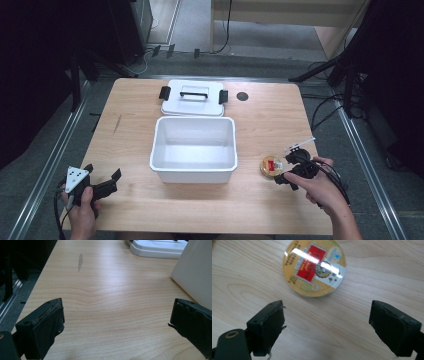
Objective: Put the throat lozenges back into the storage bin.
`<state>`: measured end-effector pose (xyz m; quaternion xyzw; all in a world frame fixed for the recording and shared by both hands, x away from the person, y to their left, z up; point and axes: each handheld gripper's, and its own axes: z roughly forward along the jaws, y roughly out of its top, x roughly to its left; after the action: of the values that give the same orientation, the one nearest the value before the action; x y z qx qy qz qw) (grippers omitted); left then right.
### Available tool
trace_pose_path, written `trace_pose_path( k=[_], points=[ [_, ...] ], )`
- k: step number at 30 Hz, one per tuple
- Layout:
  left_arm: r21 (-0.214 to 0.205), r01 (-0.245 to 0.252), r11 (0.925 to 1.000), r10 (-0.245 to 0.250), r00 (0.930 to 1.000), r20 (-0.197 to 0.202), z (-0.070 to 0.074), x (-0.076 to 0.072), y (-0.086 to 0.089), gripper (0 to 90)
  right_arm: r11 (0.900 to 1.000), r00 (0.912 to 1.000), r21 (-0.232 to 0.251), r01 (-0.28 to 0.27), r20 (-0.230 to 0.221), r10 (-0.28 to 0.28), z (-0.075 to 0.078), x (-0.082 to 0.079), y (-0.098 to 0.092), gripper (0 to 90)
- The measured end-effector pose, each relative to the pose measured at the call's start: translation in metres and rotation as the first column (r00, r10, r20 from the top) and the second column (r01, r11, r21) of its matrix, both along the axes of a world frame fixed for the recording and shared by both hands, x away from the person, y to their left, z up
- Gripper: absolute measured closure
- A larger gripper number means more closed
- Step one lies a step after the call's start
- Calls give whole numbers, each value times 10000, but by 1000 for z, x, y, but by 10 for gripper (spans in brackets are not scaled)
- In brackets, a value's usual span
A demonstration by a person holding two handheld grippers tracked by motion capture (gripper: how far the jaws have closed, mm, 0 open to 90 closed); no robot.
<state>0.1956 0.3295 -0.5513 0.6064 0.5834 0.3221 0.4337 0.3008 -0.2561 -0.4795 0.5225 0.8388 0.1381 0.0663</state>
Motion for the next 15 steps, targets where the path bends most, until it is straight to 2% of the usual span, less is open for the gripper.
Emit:
trace_pose_path(
  k=[3,5,6,7,10,12,15],
  points=[
    [20,-31,10000,31,10000,6,0,0,0,0,10000,9997,-3,-90,-233,90,2,5,4,132],
    [50,-14,10000,14,10000,-13,0,0,0,0,9998,9972,-67,-201,-718,196,5,13,13,129],
    [50,-14,10000,14,10000,-13,0,0,0,0,9998,9972,-67,-201,-718,196,5,13,13,129],
    [39,-18,10000,18,10000,-11,0,0,0,0,9991,9957,-334,-279,-887,248,6,18,19,129],
    [29,23,10000,-23,10000,0,0,-1,0,0,9985,9947,-495,-247,-1008,196,6,22,24,126],
    [39,49,10000,-49,10000,-5,0,-1,0,0,9973,9909,-705,-201,-1345,105,2,31,32,121],
    [4,58,10000,-58,10000,-3,0,-1,0,0,9945,9877,-1045,-90,-1563,-75,-4,39,38,120]
  ],
)
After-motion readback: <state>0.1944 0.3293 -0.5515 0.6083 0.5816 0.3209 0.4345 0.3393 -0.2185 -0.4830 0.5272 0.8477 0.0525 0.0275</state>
